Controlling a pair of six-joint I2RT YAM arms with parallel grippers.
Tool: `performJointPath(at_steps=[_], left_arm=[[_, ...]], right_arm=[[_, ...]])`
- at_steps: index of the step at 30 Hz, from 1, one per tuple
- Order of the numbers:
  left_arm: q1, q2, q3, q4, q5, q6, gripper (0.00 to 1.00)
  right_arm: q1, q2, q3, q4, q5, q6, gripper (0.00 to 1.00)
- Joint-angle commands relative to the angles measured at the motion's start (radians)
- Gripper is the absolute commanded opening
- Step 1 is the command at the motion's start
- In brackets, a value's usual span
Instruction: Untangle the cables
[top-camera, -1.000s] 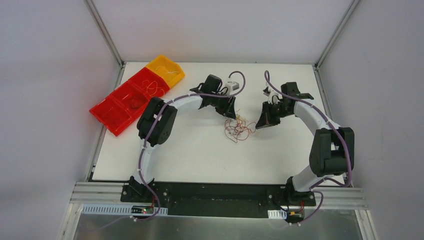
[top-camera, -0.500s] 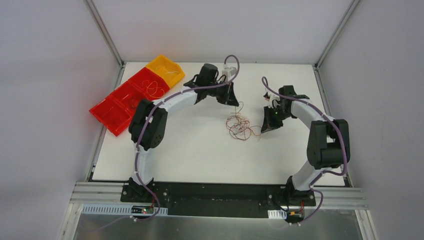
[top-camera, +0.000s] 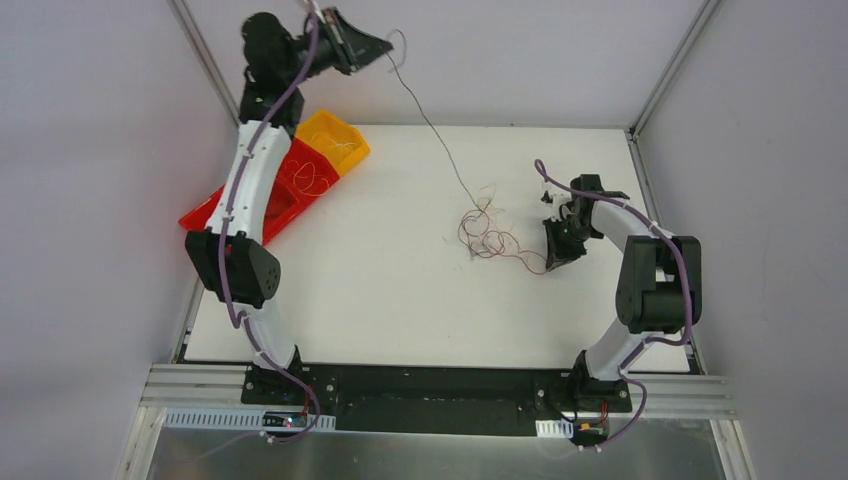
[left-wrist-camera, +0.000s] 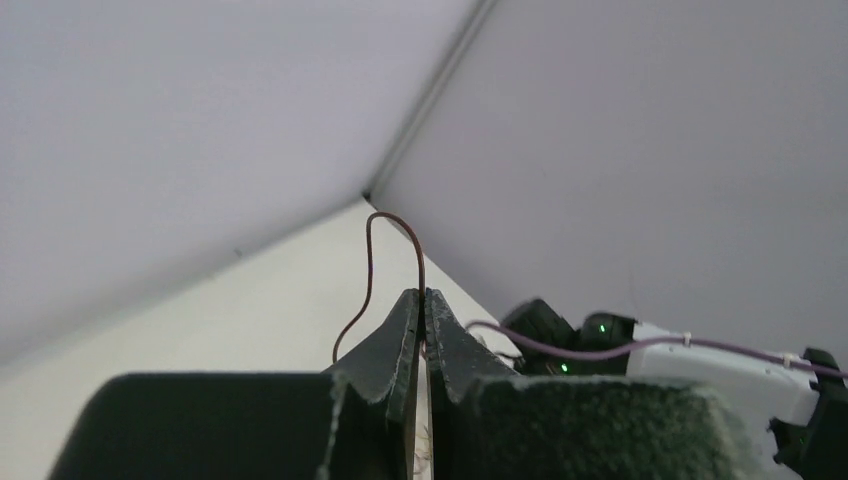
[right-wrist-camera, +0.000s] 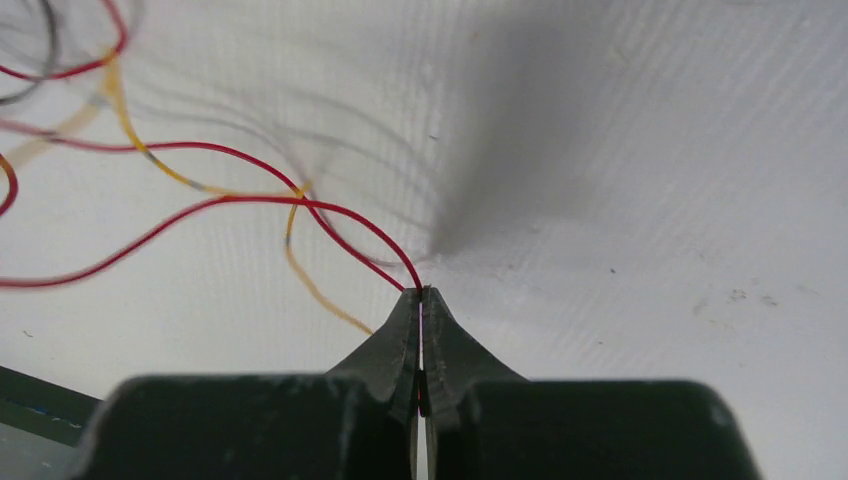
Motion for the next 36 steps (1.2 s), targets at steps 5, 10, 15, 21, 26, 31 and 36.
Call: performJointPath(at_steps=[5,10,15,21,26,31,36], left_arm=[[0.266,-0.112,0.193,0.081,-0.002,-0.085,0.00],[0.391,-0.138,0.253,0.118,-0.034,-0.148,0.00],[0.540,-0.141,0.331,0.105,-0.109,-0.185,0.00],[0.676,-0.135,0.384,0.089,-0.165,-0.231,0.00],[0.706,-0.145,0.346,0.083,-0.137,-0.263,0.00],[0.691,-0.206,0.134,0.153,-0.010,-0.301,0.00],[0.582,-0.327,-0.095,0.102,0.157,-0.208,0.00]], right_arm=[[-0.070,0.025,0.030,-0.099,0.082,-0.108,0.00],[-0.103,0.070,0.039,-0.102,0.133,-0.148,0.00],[-0.143,0.148,0.074,-0.119,0.196,-0.181,0.00],[-0.169,0.200,0.106,-0.118,0.243,-0.190,0.00],[-0.171,0.225,0.139,-0.144,0.248,-0.183,0.00],[-0.169,0.189,0.186,-0.222,0.117,-0.165,0.00],[-0.168,0.108,0.226,-0.343,-0.066,-0.236,0.31]])
